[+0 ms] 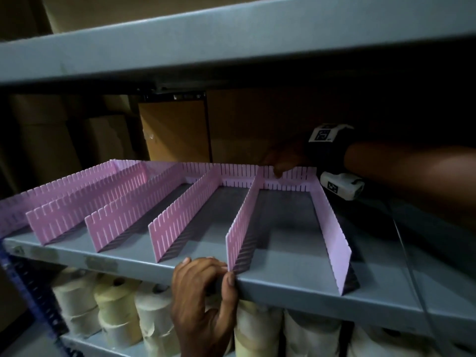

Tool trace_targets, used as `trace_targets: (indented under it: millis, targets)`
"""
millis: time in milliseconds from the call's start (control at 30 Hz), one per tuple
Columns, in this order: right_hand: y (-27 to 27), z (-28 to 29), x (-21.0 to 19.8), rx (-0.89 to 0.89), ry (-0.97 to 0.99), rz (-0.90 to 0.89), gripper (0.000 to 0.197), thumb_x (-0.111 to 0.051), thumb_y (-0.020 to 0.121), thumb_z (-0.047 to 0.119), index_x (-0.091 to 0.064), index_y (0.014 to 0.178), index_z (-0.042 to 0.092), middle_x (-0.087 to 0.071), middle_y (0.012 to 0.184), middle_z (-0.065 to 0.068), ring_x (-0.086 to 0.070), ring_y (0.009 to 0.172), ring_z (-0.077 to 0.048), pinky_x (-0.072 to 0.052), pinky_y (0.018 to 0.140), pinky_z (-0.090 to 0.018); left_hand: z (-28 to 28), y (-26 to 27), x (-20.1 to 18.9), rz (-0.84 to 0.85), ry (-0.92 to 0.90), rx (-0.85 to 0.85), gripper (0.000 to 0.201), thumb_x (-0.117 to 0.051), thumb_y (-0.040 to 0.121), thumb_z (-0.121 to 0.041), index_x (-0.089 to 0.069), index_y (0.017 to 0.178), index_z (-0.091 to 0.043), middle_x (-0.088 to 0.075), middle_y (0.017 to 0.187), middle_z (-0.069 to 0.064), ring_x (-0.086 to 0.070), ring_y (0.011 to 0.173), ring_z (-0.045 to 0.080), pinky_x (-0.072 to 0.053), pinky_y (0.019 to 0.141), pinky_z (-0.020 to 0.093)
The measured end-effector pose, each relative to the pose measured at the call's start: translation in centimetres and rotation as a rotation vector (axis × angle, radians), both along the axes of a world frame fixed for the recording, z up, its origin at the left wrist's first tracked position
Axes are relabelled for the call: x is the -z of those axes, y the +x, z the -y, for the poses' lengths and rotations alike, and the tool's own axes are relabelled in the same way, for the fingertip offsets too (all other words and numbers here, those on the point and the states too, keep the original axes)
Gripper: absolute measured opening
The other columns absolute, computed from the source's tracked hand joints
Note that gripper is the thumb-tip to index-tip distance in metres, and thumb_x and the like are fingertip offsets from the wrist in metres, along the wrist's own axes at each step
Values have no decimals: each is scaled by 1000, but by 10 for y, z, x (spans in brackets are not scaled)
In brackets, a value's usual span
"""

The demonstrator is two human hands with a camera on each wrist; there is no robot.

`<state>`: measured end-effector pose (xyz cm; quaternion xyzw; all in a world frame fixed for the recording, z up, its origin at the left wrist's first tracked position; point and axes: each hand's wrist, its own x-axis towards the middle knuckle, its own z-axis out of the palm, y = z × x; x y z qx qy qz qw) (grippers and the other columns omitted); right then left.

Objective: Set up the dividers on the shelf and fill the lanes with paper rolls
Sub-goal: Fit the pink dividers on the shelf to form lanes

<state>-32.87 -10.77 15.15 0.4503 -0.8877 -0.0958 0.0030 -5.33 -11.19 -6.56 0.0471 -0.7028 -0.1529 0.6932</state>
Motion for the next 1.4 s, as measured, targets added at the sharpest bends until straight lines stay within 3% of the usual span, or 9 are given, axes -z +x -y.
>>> trace_targets:
  millis: [200, 400, 567, 700, 800, 933, 1067, 1267, 1400]
  targets:
    - [-2, 2, -2, -67, 20, -78, 58, -65, 92, 23, -44, 144, 12, -49, 144, -11, -49, 128, -28, -43, 105, -37, -1, -4, 2, -36, -12, -15, 4, -60, 93, -18, -64, 92, -19, -66, 95, -9, -65, 93, 18, -42, 97, 47]
    - [-2, 0, 2, -73, 24, 1, 68, -64, 92, 20, -31, 151, 31, -34, 156, -1, -38, 138, -26, -37, 107, -39, -2, -7, 5, -17, -18, -42, 10, -57, 96, -20, -64, 90, -16, -63, 94, -9, -62, 97, 12, -39, 101, 46]
    - [-5, -4, 1, 26, 18, -124, 66, -67, 91, 28, -36, 148, 17, -43, 148, -11, -45, 131, -29, -41, 91, -32, -1, -9, 8, -30, -26, -56, 24, -58, 95, -19, -65, 78, -3, -64, 92, -2, -61, 95, 14, -39, 100, 48]
    - [-4, 6, 4, 96, 89, -189, 68, -63, 93, 35, -32, 149, 12, -40, 149, -14, -41, 134, -31, -41, 97, -34, 0, -9, 7, -37, -35, -50, 16, -57, 97, -22, -64, 85, -13, -65, 95, 0, -61, 95, 16, -38, 99, 49]
    - [-8, 4, 4, 4, 62, -114, 67, -63, 93, 25, -29, 151, 21, -36, 153, -9, -41, 135, -29, -37, 87, -30, 2, -12, 8, -46, -59, -57, 10, -56, 97, -22, -60, 90, -17, -64, 95, 0, -61, 95, 16, -37, 100, 49]
    - [-5, -5, 0, -98, 63, -6, 76, -68, 89, 22, -27, 153, 27, -30, 158, -6, -35, 140, -28, -37, 110, -39, 0, -12, 8, -47, -69, -67, 11, -57, 96, -21, -63, 87, -16, -64, 92, 2, -61, 95, 15, -39, 99, 50]
    - [-5, -23, -21, -76, -3, 59, 70, -62, 94, 32, -26, 154, 24, -24, 160, -9, -27, 145, -31, -26, 118, -46, -2, -10, 5, -71, -25, -32, 9, -59, 93, -21, -63, 88, -16, -67, 95, 2, -63, 96, 17, -39, 99, 48]
    - [-18, -71, -36, -22, -128, 98, 61, -59, 96, 19, -33, 151, 17, -34, 156, -8, -35, 141, -29, -30, 117, -44, -16, -1, -9, -144, 108, 64, 17, -56, 96, -28, -65, 95, -13, -68, 94, 11, -64, 91, 34, -46, 89, 54]
    - [-27, -102, -21, 29, -76, 174, 55, -53, 97, 7, -36, 149, 15, -36, 154, -10, -37, 140, -29, -31, 116, -46, -43, 7, -30, -128, -55, 61, 27, -54, 96, -30, -62, 85, -7, -65, 85, 7, -63, 78, 33, -45, 78, 37]
